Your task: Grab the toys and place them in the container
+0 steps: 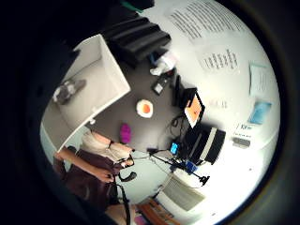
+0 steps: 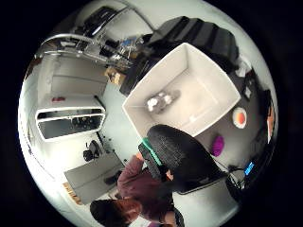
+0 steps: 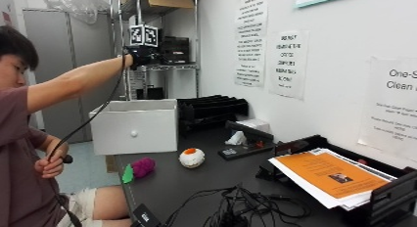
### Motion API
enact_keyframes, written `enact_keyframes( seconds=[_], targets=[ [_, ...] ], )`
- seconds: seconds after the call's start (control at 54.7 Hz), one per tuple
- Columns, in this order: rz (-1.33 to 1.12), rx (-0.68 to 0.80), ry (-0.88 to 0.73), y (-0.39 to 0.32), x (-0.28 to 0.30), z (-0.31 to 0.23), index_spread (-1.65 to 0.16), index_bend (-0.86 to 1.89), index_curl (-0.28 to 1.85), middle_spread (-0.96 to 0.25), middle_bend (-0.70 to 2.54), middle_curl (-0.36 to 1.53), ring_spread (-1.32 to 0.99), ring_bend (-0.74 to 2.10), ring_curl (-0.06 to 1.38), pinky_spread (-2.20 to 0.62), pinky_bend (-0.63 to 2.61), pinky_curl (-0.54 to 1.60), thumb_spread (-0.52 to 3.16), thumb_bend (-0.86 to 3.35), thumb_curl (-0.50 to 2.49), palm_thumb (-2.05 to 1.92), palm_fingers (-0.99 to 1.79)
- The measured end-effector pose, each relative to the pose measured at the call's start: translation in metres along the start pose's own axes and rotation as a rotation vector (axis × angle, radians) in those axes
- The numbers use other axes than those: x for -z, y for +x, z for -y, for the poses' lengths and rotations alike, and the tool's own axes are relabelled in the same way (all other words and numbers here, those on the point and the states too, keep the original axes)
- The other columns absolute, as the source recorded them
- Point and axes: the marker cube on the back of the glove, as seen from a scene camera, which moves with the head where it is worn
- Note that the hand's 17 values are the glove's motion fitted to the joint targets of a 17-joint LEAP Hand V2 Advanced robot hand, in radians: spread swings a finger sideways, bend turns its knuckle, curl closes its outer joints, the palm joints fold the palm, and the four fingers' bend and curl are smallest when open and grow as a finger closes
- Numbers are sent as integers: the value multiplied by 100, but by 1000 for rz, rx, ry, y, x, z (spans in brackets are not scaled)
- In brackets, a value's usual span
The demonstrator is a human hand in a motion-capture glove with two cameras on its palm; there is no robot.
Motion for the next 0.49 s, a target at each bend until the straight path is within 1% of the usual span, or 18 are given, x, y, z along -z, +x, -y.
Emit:
enact_keyframes(
  seconds=[0.146, 0.293, 0.384, 0.494],
  targets=[
    [13, -82, -6, 54, -14, -11, -23, 4, 13, 4, 12, 25, 3, 36, 27, 4, 84, 34, 118, -4, 34, -5, -33],
    [44, -178, -46, 115, -57, -13, -23, 4, 11, 3, 13, 24, 3, 34, 28, 3, 81, 33, 121, -3, 32, -3, -30],
    [92, -238, -96, 159, -112, -9, -23, 4, 11, 2, 13, 24, 2, 33, 28, 4, 80, 33, 123, -3, 31, -4, -29],
    [126, -297, -175, 194, -178, -4, -24, 5, 10, 2, 13, 24, 2, 33, 29, 3, 79, 33, 128, -2, 30, -2, -28]
  ],
)
